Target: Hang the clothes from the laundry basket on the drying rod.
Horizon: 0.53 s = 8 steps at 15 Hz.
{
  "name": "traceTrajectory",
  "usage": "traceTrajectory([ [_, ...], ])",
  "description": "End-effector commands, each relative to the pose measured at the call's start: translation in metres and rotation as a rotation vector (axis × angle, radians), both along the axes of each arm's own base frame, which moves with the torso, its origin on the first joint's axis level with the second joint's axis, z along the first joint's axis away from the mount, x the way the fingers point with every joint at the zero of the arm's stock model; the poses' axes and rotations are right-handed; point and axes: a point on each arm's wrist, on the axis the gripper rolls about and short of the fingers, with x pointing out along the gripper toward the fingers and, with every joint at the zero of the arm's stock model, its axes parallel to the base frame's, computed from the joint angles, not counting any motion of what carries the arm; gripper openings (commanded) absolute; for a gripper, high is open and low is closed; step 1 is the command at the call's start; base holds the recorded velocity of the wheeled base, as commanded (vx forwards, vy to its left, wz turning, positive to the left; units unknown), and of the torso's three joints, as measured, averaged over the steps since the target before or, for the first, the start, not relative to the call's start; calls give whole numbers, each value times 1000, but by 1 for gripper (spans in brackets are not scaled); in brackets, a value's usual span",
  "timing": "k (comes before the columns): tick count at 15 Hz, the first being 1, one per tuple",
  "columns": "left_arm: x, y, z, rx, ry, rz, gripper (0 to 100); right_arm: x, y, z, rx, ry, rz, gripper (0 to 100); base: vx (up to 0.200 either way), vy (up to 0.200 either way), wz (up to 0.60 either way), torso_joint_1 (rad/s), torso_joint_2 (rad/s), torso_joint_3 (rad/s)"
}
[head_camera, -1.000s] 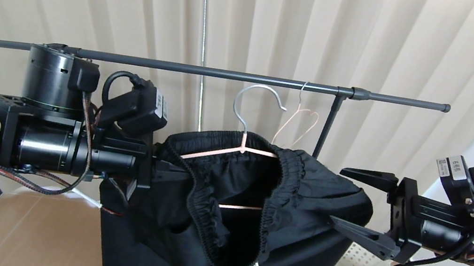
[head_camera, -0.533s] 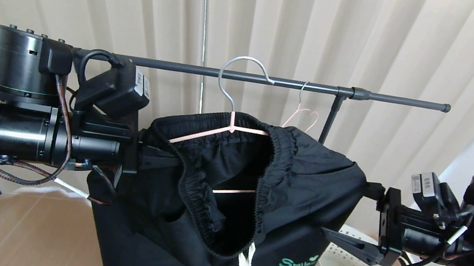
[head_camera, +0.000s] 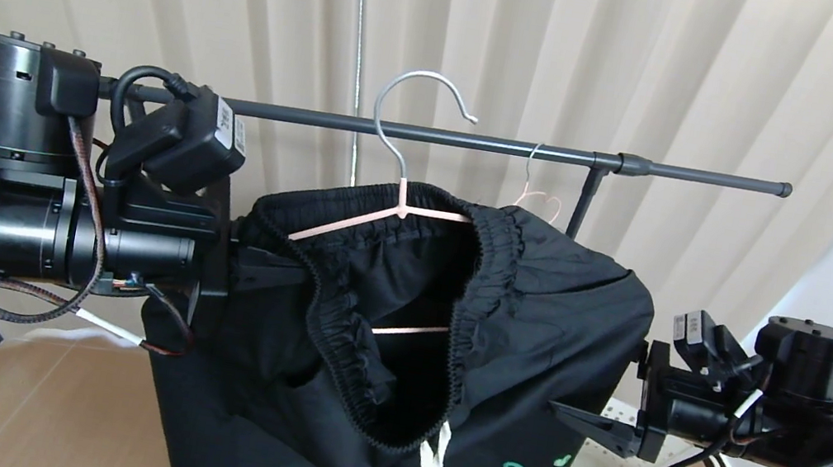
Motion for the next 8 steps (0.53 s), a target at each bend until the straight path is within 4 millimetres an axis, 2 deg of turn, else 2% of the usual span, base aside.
traceTrajectory([
  [1,-2,1,3,-6,-9,0,0,4,-3,-10,-11,17,-6,100,0,0,0,0,0,0],
  [2,-3,1,3,-6,-11,0,0,5,-3,-12,-16,14,-4,100,0,0,0,0,0,0],
  [3,-5,2,5,-8,-17,1,0,6,-2,-11,-14,8,-1,0,0,0,0,0,0,0],
  [8,-11,11,8,-22,-15,30,0,15,-13,-11,-14,-1,-42,0,0,0,0,0,0,0],
])
